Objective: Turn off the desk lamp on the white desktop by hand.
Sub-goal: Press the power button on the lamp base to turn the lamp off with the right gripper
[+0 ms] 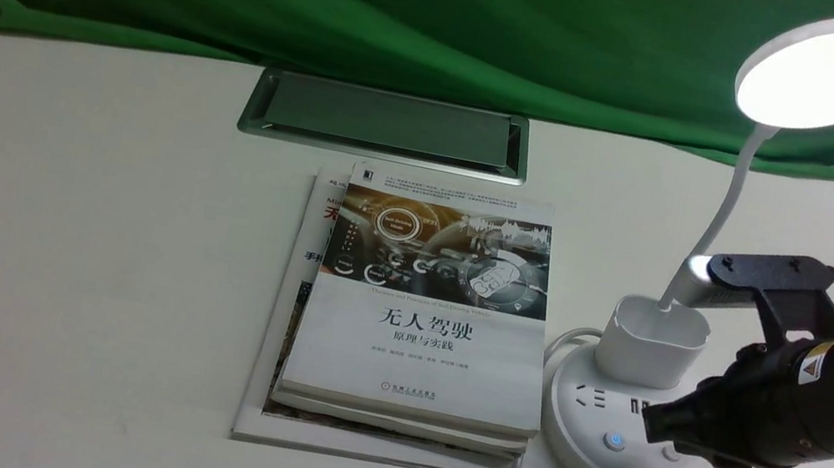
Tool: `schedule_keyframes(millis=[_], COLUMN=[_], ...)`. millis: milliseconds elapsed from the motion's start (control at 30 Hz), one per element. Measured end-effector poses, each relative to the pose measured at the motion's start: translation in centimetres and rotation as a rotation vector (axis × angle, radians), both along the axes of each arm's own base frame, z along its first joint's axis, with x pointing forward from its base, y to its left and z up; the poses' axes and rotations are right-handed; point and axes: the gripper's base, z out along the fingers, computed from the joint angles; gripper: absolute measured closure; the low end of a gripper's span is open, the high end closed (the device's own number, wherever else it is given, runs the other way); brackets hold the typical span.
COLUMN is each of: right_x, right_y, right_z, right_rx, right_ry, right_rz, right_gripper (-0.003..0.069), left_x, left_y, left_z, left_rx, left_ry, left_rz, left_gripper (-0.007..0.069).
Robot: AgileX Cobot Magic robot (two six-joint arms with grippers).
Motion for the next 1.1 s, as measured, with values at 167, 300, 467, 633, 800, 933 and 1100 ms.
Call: schedule_keyframes(millis=[167, 300, 467, 633, 800, 933, 1100], right_x=[0.3, 0.5, 0.7, 0.8, 0.9, 1.1, 1.5], right_y=[0.1, 0.1, -0.3, -0.4, -0.3, -0.3, -0.1], right_z=[-0.9, -1.4, -1.5, -1.5, -1.6, -2.4, -3.1], right_rx=[-0.010, -0.015, -0.014, -0.009, -0.006, -0.016, -0.024], right_ry=[0.024, 0.040, 0.042, 0.039, 0.029, 0.054, 0.081], right_rz=[-0.002, -0.006, -0.028, -0.038, -0.039, -0.040, -0.045], right_gripper=[0.0623, 0.0623, 0.0623, 0.0623, 0.0623, 0.0623, 0.0622], left_x=[0.0, 0.0, 0.0, 0.0, 0.0, 0.0, 0.0], left_y=[0.0, 0.0, 0.0, 0.0, 0.0, 0.0, 0.0], left_z=[0.0, 0.0, 0.0, 0.0, 0.0, 0.0, 0.0], left_rx=[0.000, 0.000, 0.000, 0.000, 0.000, 0.000, 0.000], left_ry=[0.000, 0.000, 0.000, 0.000, 0.000, 0.000, 0.000], left_rz=[0.000, 0.000, 0.000, 0.000, 0.000, 0.000, 0.000], left_gripper=[0.0605, 0.0605, 0.0605, 0.0605, 0.0605, 0.0605, 0.0605])
